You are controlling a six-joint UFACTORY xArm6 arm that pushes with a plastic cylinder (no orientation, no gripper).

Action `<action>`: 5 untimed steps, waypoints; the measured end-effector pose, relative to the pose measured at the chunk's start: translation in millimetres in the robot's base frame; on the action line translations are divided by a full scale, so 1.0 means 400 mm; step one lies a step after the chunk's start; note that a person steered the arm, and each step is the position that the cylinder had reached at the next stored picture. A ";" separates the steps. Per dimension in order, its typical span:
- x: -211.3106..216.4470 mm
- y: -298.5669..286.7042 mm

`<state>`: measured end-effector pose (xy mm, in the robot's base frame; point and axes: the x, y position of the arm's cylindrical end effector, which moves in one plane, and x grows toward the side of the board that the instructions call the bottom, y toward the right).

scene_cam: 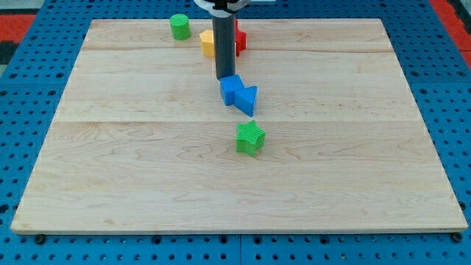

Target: Push the blue cube on top of the green star

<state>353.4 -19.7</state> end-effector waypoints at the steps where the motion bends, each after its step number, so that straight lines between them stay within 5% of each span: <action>1: 0.041 0.000; 5: 0.036 -0.134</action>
<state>368.0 -73.5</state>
